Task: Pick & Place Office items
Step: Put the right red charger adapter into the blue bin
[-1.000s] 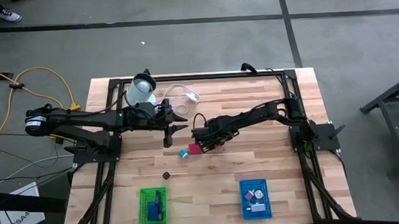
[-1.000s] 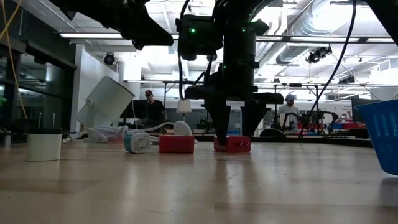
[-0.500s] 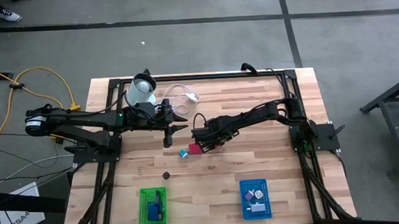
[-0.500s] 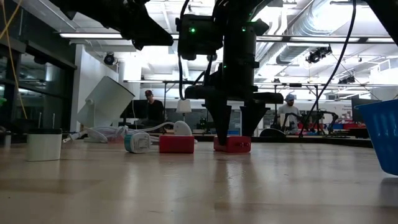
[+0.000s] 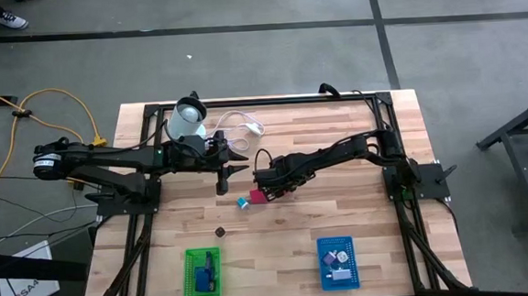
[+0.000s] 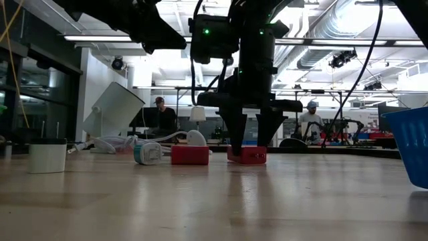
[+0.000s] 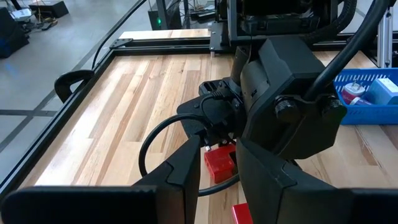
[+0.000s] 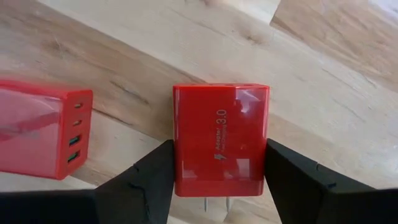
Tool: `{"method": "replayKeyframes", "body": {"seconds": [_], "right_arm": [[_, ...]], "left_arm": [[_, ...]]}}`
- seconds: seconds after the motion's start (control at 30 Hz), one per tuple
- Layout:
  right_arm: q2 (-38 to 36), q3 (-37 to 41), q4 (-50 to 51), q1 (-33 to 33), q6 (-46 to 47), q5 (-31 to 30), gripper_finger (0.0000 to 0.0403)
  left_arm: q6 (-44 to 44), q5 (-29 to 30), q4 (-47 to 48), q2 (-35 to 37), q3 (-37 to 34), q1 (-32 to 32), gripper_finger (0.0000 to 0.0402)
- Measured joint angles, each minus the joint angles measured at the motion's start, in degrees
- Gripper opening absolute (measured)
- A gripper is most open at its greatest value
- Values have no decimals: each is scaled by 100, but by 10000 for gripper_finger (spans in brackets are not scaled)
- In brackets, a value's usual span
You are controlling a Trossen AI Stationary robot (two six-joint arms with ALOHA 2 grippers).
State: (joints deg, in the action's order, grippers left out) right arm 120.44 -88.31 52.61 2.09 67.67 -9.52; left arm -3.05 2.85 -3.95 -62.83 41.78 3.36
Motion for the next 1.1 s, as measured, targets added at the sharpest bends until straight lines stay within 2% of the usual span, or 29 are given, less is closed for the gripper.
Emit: {"method": "replayKeyframes", "body": {"seconds": [0.47, 1.1], "right_arm": [[-86, 0, 116, 0, -2, -146, 203], [-1169, 0, 745, 208, -45, -824, 201]], "left_arm": [[0, 1, 1, 0, 0, 2, 98], [0, 2, -191, 2, 0, 2, 98]]}}
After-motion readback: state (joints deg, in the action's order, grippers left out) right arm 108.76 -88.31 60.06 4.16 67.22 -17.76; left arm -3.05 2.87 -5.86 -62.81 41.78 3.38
